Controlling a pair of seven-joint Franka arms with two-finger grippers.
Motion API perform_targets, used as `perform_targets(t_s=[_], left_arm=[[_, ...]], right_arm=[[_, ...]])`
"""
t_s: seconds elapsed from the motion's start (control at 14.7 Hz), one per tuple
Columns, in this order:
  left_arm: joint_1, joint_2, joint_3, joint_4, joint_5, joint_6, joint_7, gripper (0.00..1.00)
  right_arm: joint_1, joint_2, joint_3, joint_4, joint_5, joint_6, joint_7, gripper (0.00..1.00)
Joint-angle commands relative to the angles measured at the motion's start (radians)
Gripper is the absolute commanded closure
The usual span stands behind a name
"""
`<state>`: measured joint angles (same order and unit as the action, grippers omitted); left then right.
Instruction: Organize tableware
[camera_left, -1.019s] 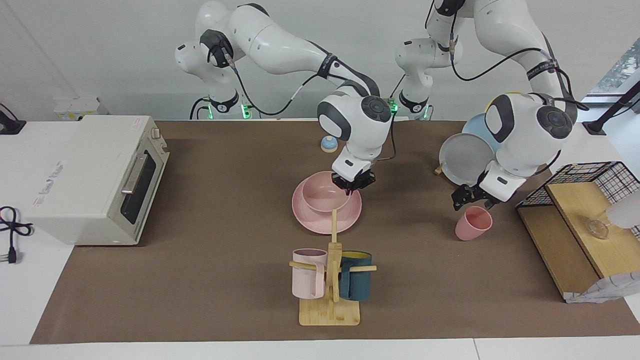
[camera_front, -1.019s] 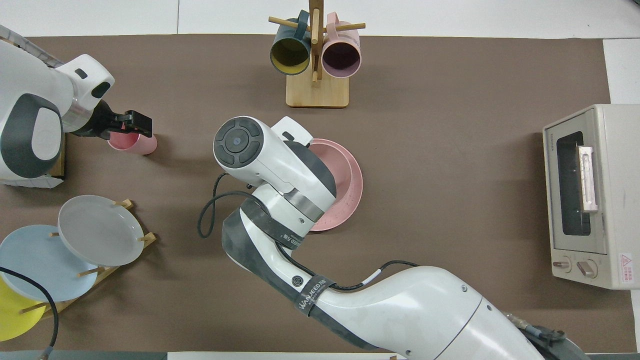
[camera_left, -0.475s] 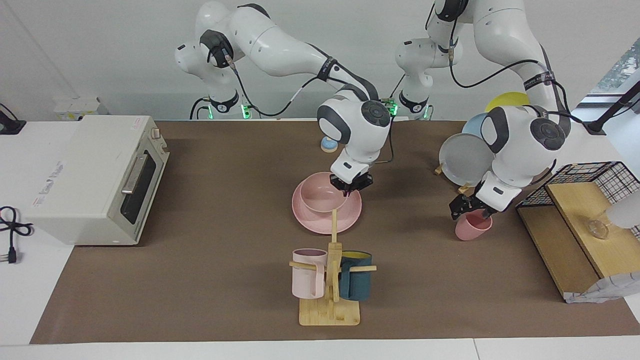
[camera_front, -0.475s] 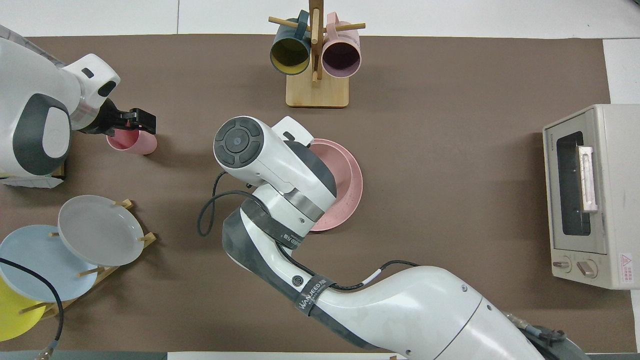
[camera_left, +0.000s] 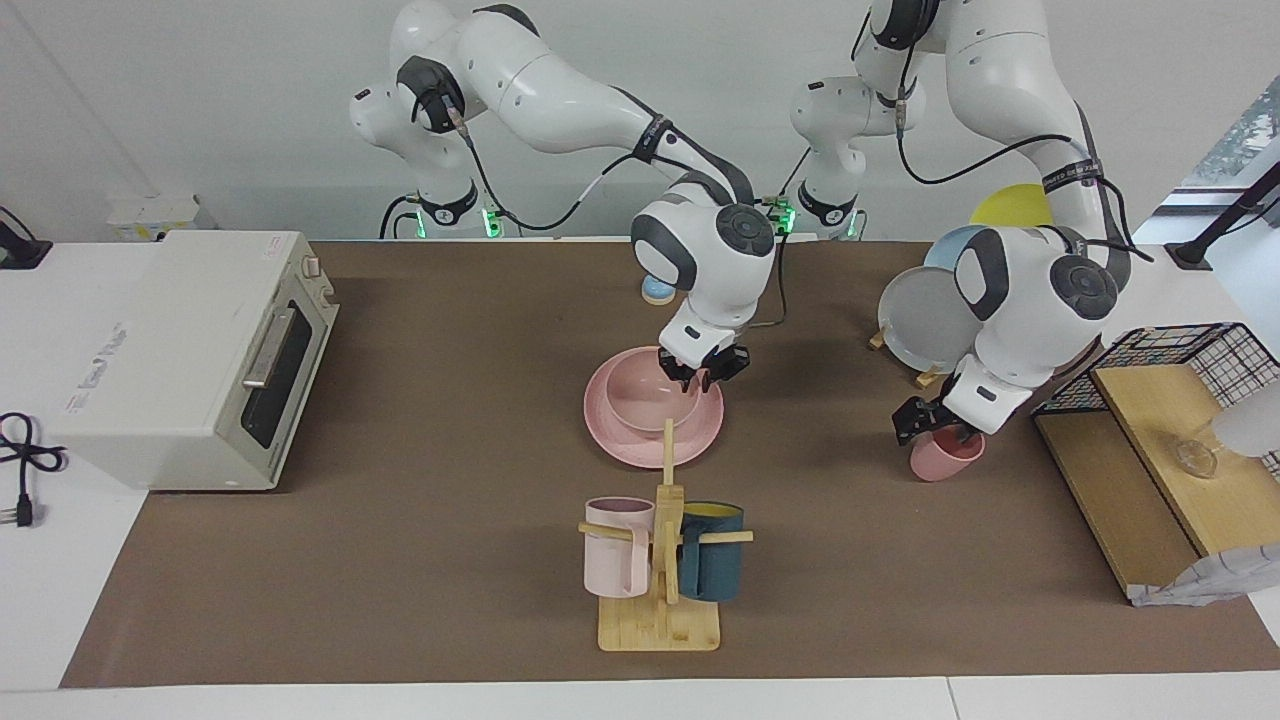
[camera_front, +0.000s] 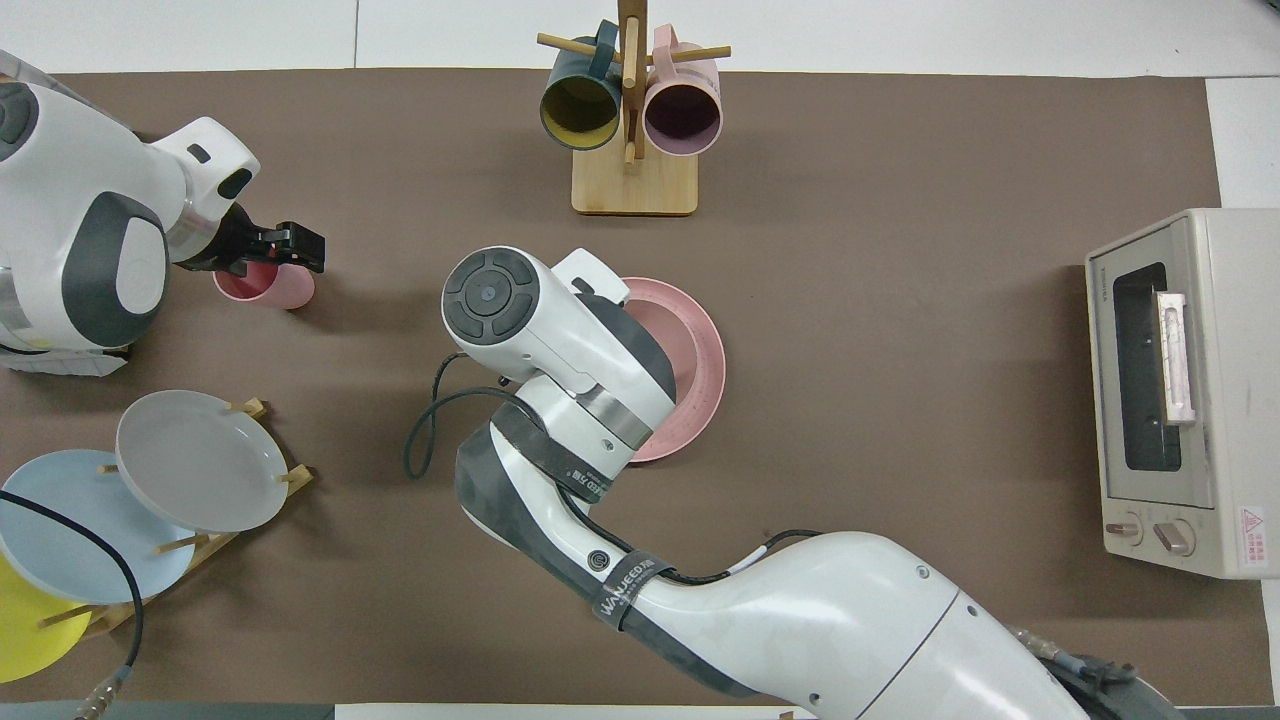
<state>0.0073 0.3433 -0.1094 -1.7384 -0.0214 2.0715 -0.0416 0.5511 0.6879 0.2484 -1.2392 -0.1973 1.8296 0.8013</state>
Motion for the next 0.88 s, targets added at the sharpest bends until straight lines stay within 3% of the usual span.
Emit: perform_targets(t_s=[0.0, 0.14, 0.48, 0.61, 0.81], left_arm=[[-0.004, -0.010, -0.001, -0.041, 0.041, 0.039, -0.023, 0.56], [-0.004, -0.010, -0.001, -0.039, 0.043, 0.039, -0.026, 1.00], [0.000, -0.007, -0.001, 0.028, 0.046, 0.006, -0.026, 1.00], [-0.007, -0.009, -0.003, 0.116, 0.044, -0.107, -0.041, 1.00], [-0.085, -0.007, -0.007, 0.290, 0.037, -0.307, -0.232, 1.00]], right_arm=[[-0.054, -0.030, 0.002, 0.049, 0.018, -0.100, -0.016, 0.46], [-0.167, -0.137, 0.006, 0.060, 0.030, -0.168, -0.185, 0.44], [-0.385, -0.332, -0.020, 0.053, 0.068, -0.392, -0.492, 0.16], [-0.395, -0.384, -0.093, 0.049, 0.068, -0.461, -0.606, 0.02], [-0.396, -0.455, -0.259, -0.031, 0.152, -0.480, -0.732, 0.00]])
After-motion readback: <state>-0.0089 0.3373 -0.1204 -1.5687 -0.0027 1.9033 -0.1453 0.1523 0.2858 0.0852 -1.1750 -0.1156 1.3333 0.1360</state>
